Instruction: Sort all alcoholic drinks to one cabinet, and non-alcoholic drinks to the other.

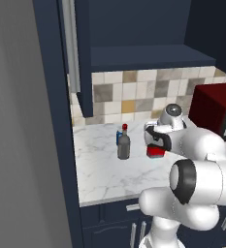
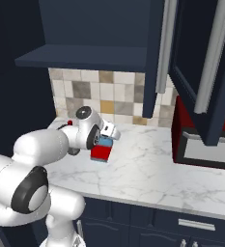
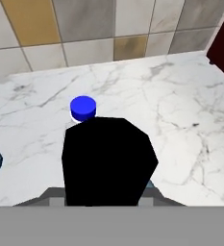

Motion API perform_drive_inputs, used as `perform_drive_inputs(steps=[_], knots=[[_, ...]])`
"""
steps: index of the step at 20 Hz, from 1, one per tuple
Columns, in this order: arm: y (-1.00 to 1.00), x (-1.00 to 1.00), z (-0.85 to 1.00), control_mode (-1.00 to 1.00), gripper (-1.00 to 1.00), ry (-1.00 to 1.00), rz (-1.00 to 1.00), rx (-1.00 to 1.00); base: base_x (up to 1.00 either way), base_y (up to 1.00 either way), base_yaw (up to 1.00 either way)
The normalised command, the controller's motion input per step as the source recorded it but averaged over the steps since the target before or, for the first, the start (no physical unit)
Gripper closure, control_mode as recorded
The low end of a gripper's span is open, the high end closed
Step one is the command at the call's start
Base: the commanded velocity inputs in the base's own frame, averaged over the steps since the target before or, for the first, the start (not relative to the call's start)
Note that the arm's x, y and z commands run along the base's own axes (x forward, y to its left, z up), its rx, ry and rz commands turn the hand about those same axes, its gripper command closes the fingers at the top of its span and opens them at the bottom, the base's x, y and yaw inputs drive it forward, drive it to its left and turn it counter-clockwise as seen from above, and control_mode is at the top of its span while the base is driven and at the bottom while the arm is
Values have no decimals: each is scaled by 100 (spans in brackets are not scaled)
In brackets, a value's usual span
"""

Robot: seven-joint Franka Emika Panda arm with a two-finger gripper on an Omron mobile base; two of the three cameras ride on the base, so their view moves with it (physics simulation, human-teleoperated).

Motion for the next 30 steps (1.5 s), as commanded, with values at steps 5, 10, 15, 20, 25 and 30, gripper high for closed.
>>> perform_drive_inputs(steps=[5, 10, 15, 20, 25, 30], knots=[[24, -43, 98, -100, 100, 0, -3, 0, 0, 0, 0], [25, -46, 100, -100, 100, 0, -1, 0, 0, 0, 0], [5, -40, 100, -100, 100, -11, 0, -2, 0, 0, 0], [0, -23, 100, -100, 100, -20, 2, -9, 0, 0, 0], [0, -2, 100, -100, 100, -24, 4, -15, 0, 0, 0], [-1, -8, 100, -100, 100, -20, 3, -11, 0, 0, 0]])
